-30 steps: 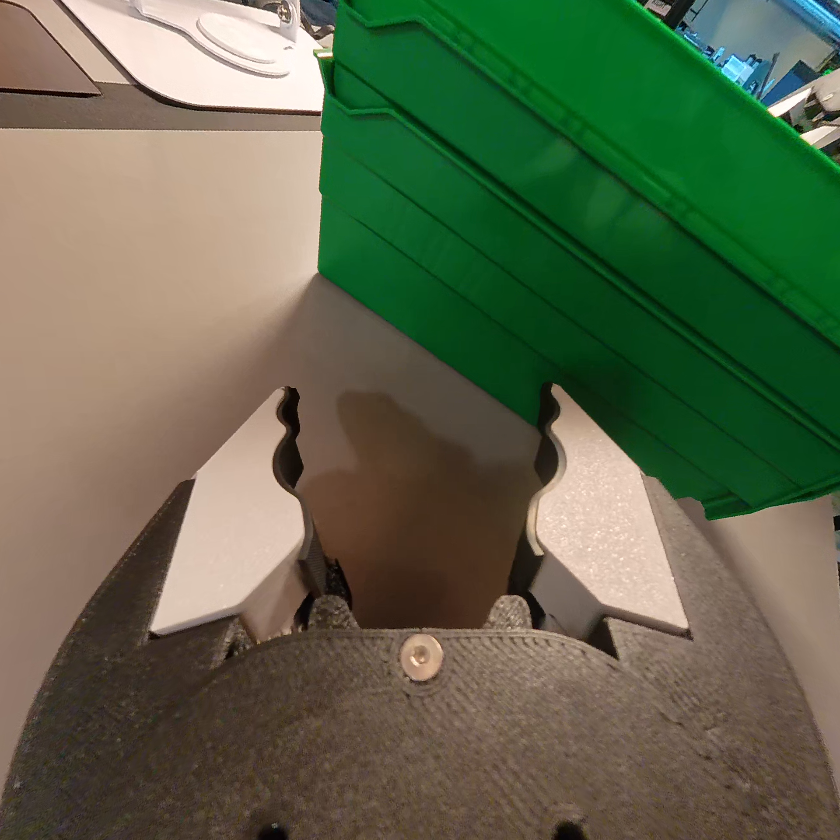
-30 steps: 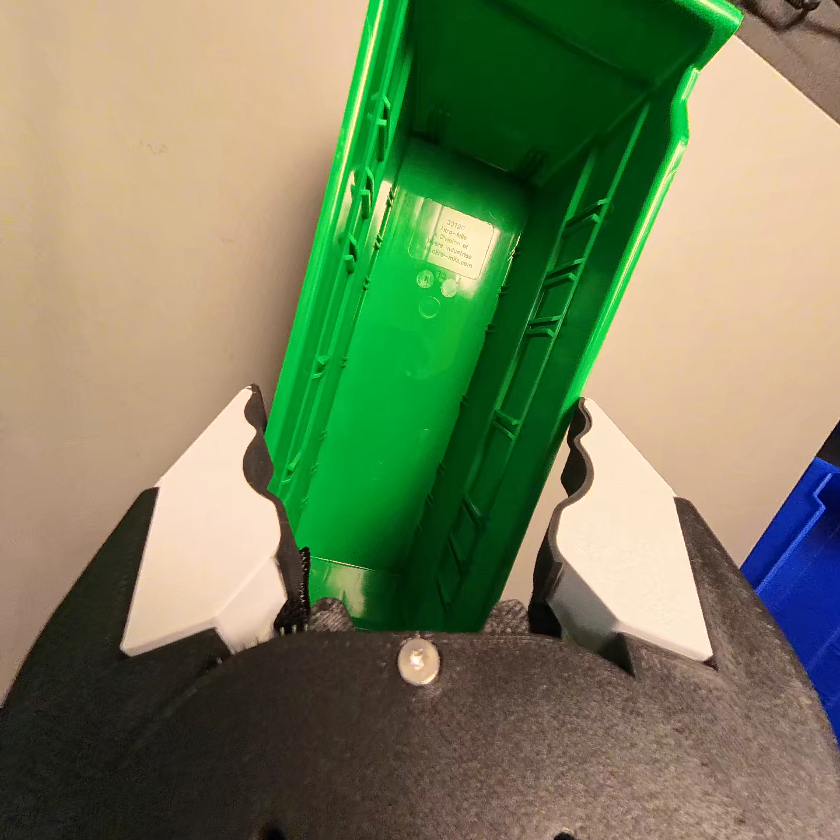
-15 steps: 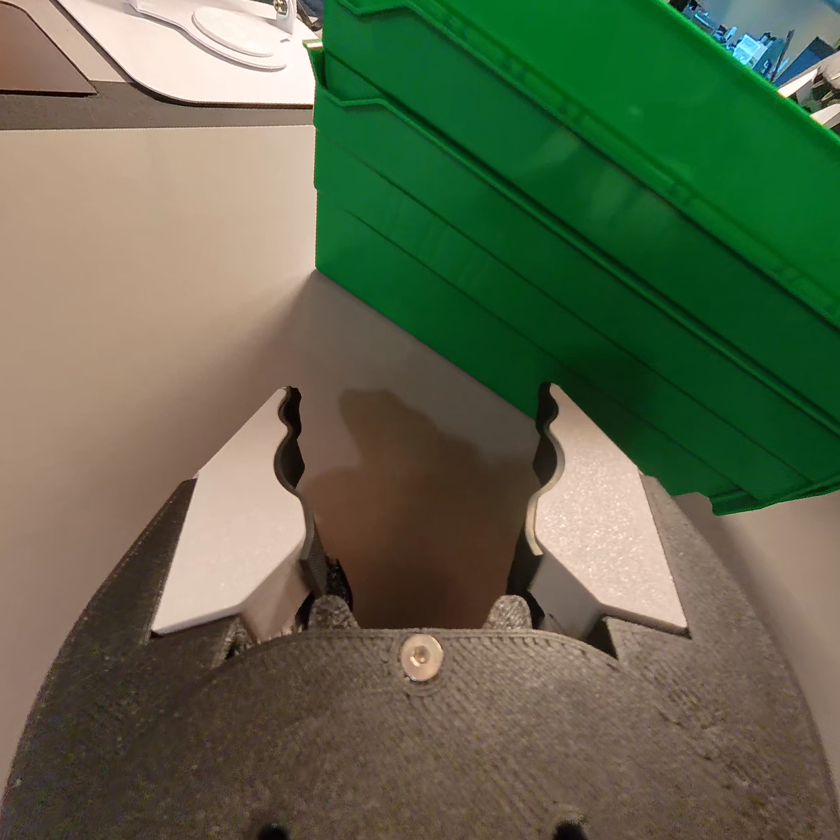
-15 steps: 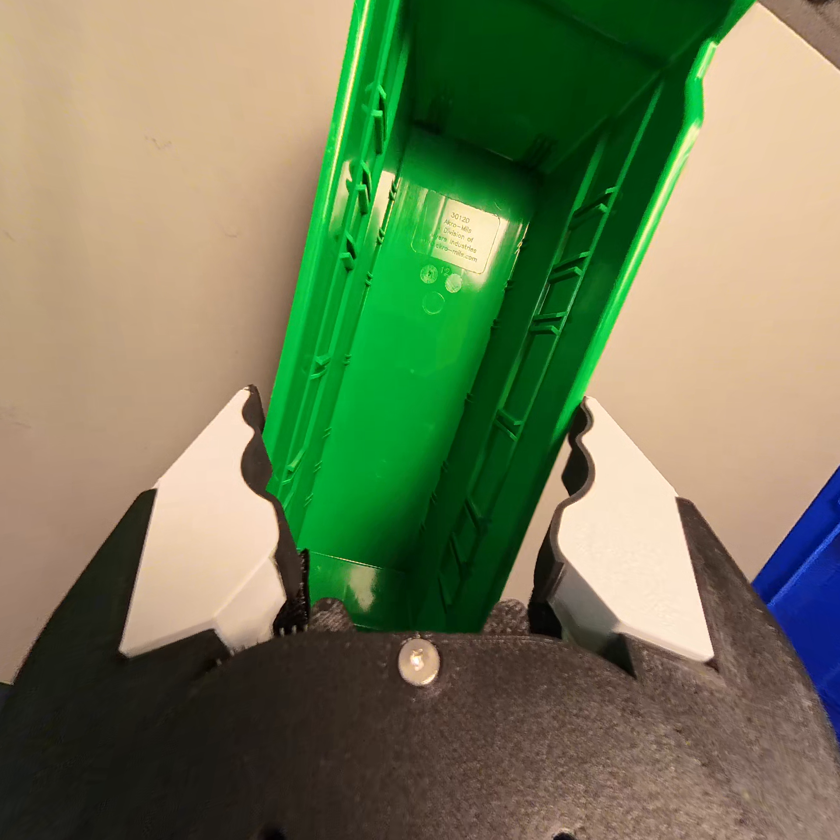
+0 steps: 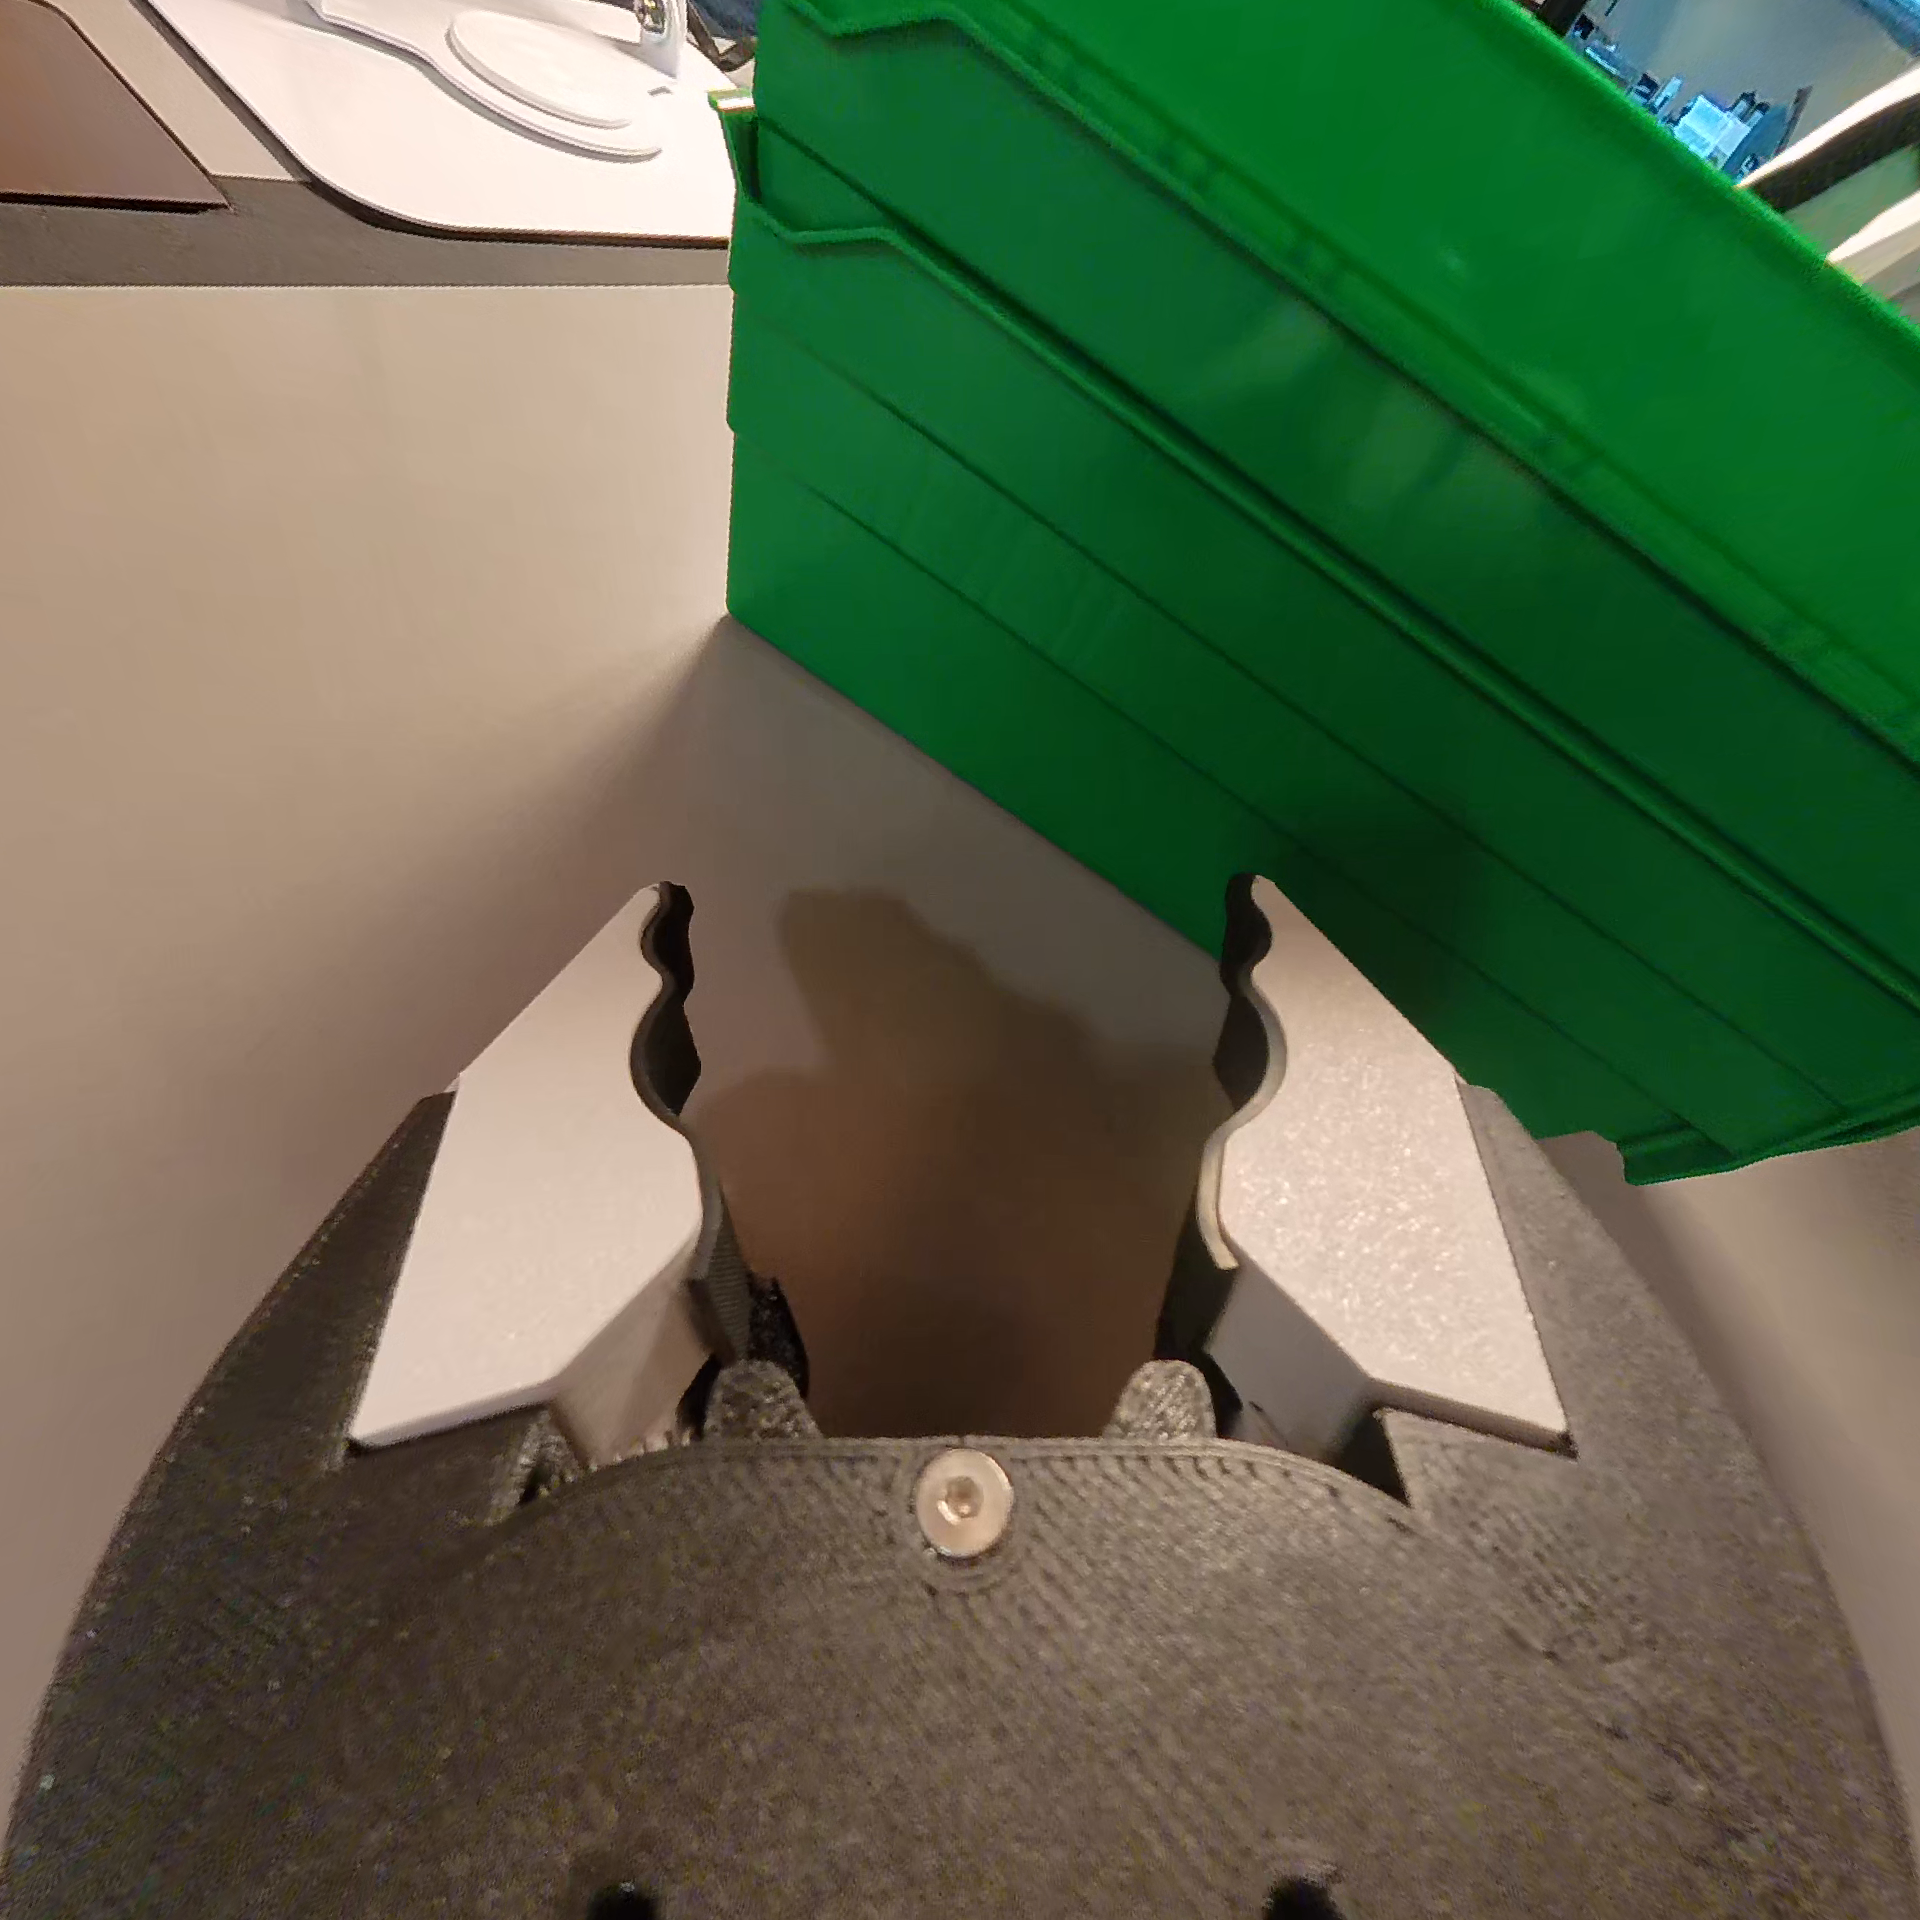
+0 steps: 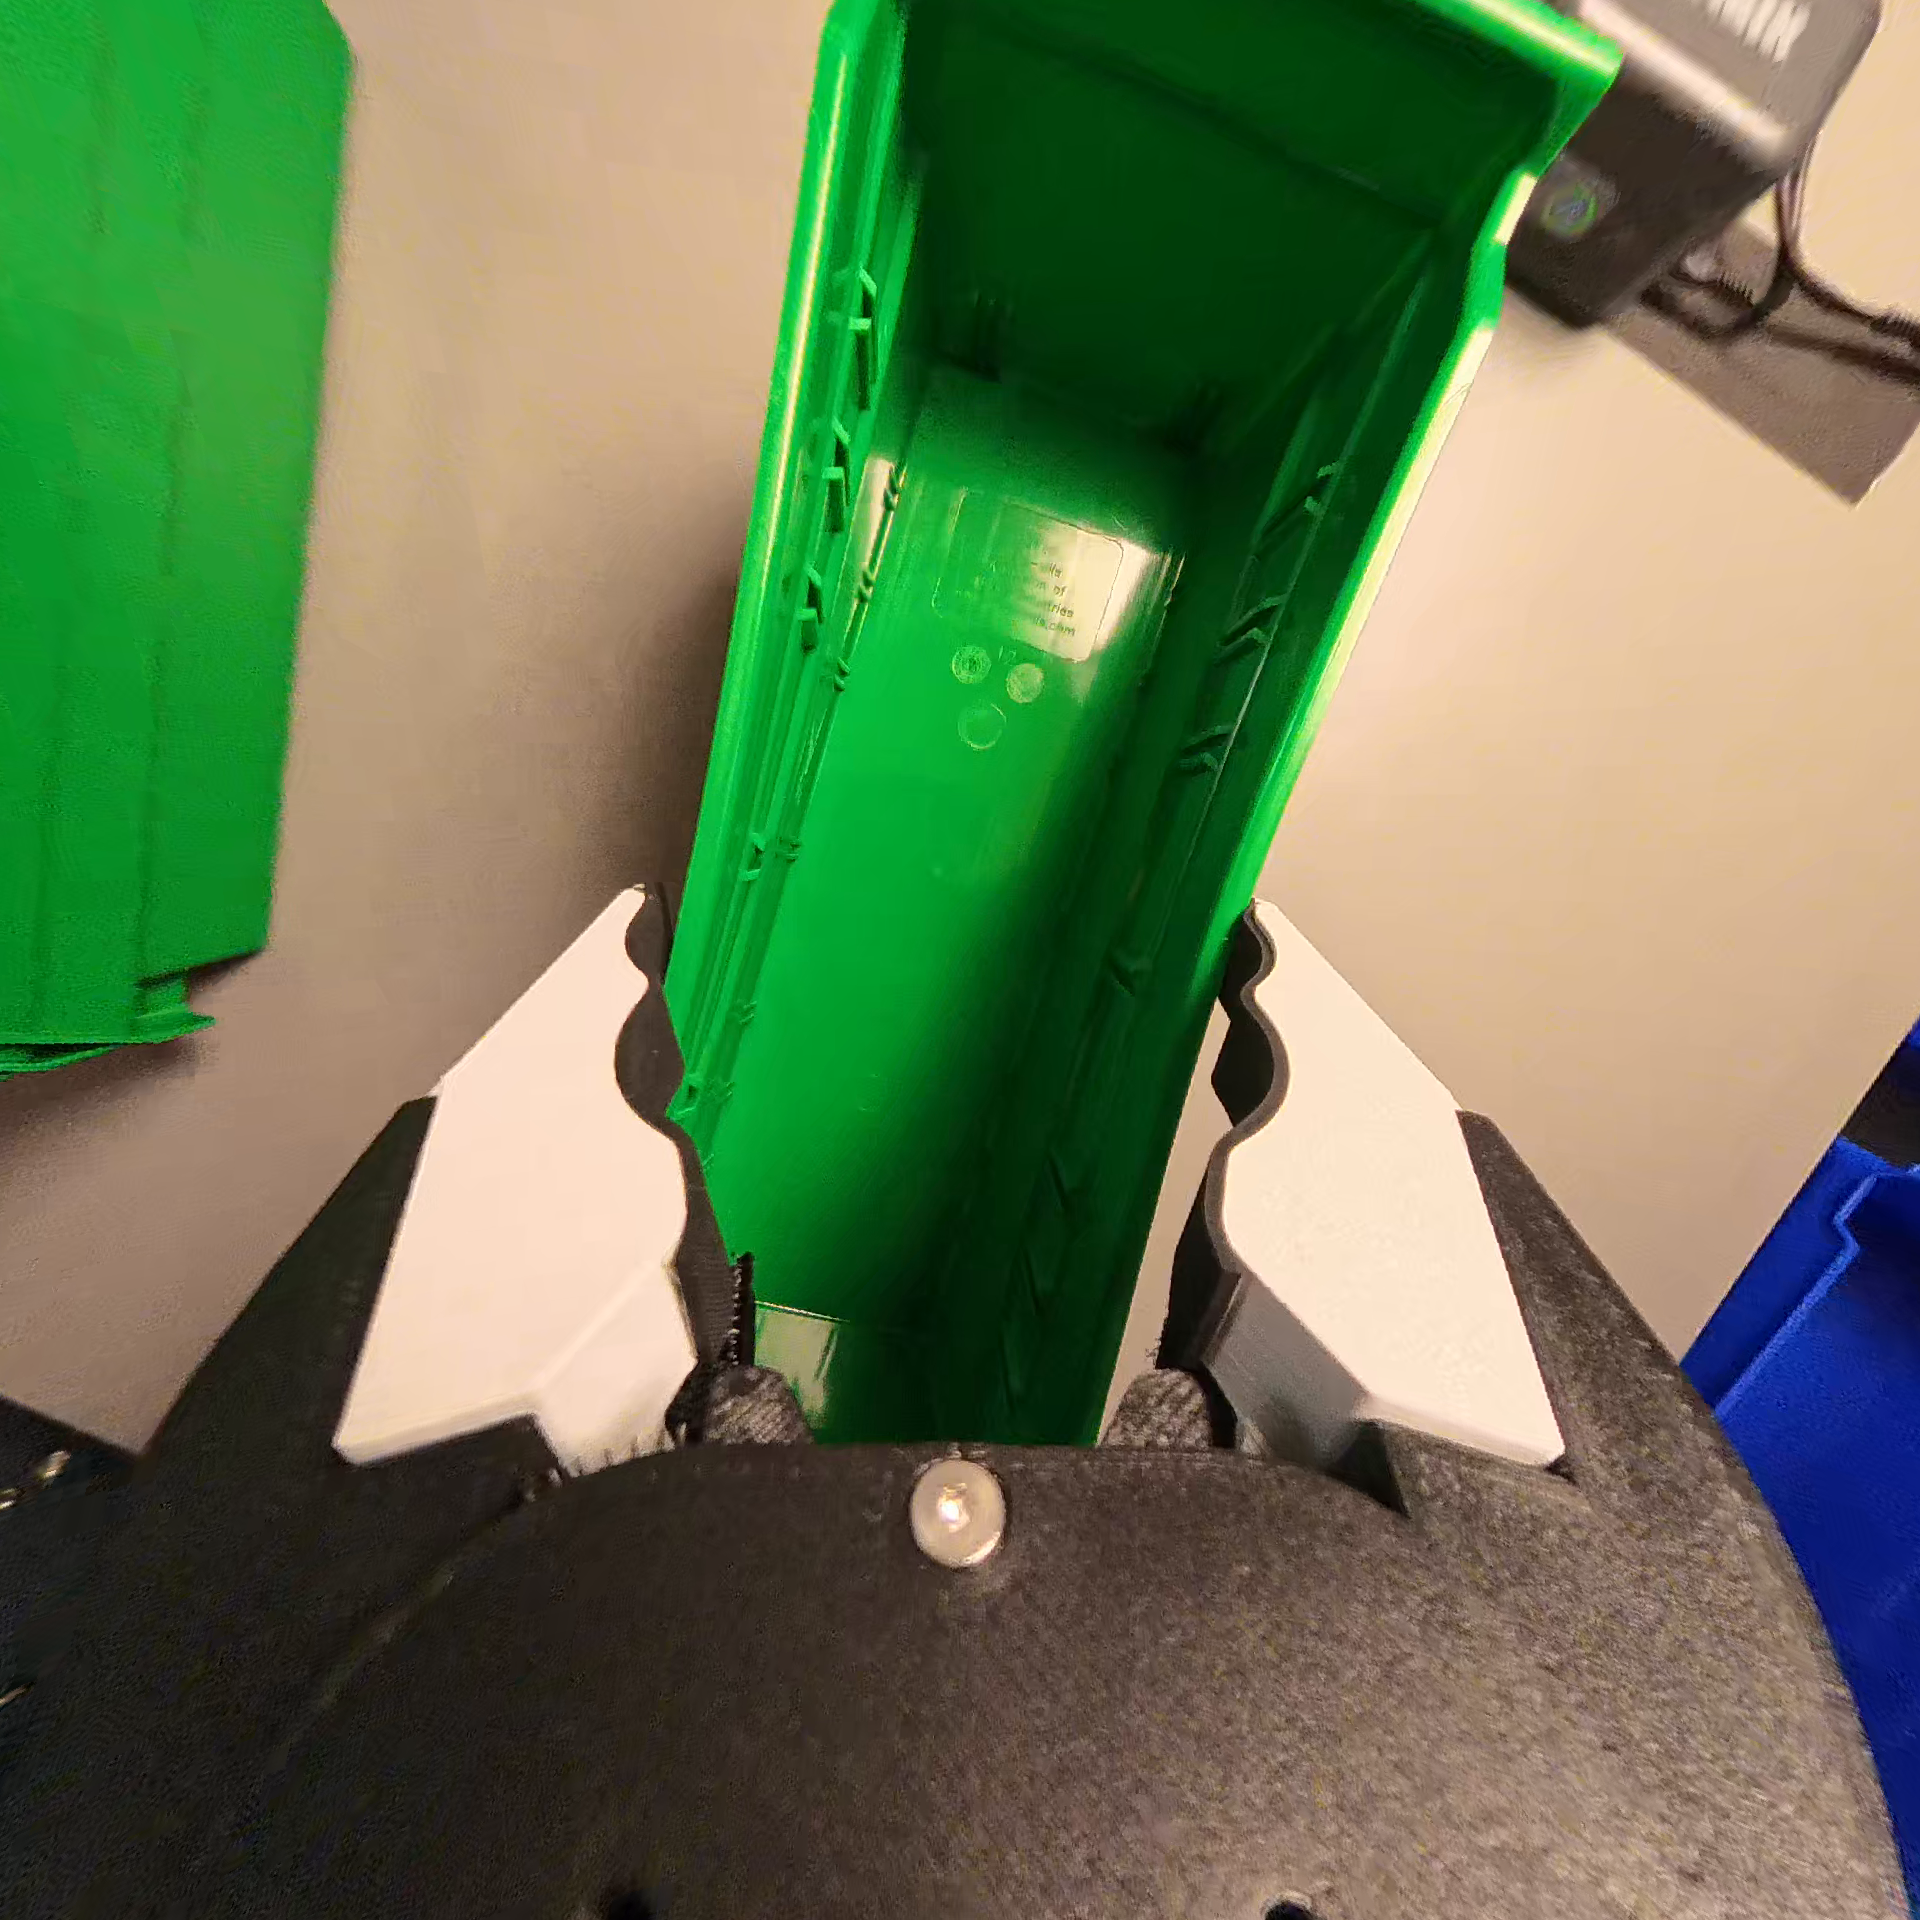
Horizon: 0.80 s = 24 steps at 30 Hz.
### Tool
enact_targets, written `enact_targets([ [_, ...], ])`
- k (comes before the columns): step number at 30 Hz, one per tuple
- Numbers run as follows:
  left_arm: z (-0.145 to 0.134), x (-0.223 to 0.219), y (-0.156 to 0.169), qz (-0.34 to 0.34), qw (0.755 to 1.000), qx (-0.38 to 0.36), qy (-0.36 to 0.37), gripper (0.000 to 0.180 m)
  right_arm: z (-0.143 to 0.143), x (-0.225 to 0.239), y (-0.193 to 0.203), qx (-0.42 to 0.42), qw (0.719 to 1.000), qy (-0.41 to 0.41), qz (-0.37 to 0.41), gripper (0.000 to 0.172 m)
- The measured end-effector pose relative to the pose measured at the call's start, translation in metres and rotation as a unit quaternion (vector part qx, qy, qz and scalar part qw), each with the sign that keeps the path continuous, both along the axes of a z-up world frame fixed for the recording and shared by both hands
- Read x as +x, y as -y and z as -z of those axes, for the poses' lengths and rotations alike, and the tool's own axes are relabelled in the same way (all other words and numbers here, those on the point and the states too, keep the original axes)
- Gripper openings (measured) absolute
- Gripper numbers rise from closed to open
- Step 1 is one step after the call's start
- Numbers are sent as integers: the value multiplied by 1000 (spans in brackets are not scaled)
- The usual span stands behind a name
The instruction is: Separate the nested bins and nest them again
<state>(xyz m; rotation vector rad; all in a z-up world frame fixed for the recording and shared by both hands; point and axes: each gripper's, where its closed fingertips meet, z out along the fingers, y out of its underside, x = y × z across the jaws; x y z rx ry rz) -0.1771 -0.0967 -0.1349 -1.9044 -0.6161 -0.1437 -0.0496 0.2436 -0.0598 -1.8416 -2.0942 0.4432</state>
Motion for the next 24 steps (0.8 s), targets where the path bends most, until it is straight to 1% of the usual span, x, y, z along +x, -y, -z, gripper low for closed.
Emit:
enact_targets([
  [4, 0, 0, 0, 0, 1000, -1, 1, 102, -46, -10, 37, -15, 998, -41, -35, 106],
  [11, -1, -2, 1, -3, 1000, 8, 10, 101, -134, -29, 134, -34, 988, -92, -121, 106],
  [14, -1, -3, 1, -5, 1000, 11, 14, 100, -158, -37, 173, -48, 984, -99, -139, 106],
  [16, -1, -3, 2, -6, 1000, 11, 15, 99, -161, -43, 195, -60, 983, -94, -143, 107],
  [19, -1, -3, 2, -6, 1000, 12, 14, 99, -151, -52, 220, -75, 985, -76, -135, 108],
  [24, -2, -3, 2, -8, 1000, 15, 14, 99, -128, -67, 238, -66, 991, -53, -106, 109],
])
